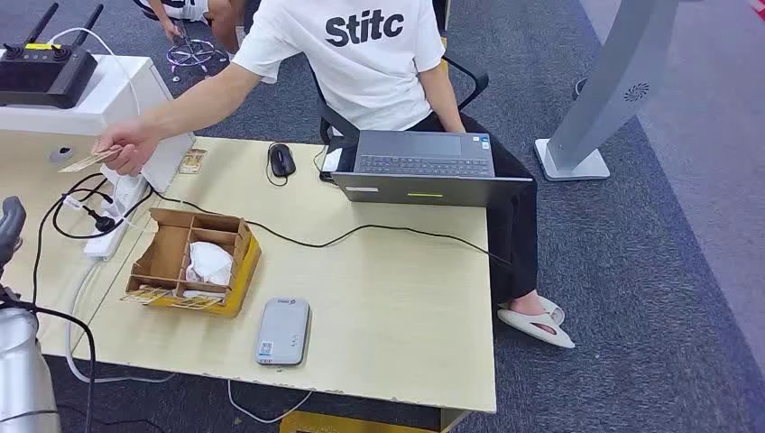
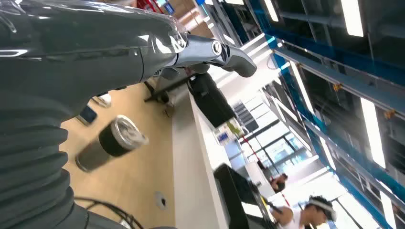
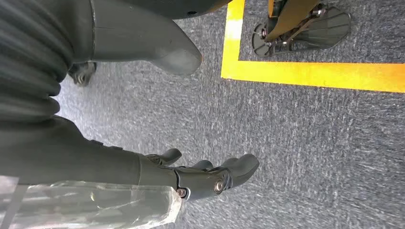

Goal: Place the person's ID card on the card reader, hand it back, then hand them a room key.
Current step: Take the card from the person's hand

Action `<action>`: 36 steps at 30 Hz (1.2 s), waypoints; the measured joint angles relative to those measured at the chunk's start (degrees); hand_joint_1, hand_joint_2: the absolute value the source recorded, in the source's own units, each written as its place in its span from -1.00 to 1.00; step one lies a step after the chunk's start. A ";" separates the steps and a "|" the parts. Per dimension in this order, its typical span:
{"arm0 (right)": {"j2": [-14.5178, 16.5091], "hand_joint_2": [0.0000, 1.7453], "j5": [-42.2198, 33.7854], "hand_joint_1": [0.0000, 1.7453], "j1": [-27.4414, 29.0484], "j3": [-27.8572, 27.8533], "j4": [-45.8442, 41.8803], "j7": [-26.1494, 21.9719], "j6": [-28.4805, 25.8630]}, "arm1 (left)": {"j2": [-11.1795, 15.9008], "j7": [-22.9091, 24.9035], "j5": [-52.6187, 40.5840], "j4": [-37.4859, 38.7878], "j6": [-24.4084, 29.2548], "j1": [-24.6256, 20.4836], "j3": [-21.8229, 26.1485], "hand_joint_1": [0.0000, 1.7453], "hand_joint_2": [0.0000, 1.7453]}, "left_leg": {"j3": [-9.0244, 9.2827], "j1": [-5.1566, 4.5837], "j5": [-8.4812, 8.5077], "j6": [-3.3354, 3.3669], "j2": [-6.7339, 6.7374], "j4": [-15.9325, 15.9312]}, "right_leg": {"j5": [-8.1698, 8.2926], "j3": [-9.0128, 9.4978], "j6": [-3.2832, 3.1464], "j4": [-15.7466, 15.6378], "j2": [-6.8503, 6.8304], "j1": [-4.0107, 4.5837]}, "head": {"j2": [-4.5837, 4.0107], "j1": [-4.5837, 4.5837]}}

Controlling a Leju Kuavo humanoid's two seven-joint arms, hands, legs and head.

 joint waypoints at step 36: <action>-0.52 1.00 -0.08 -1.00 -0.27 1.10 0.20 1.34 2.02 | -1.47 5.30 -17.53 7.35 5.18 -3.02 -15.44 1.00 1.00 | -0.02 0.00 0.00 0.00 0.03 -0.01 | 0.00 0.00 0.00 0.01 0.05 0.00 | 0.00 0.01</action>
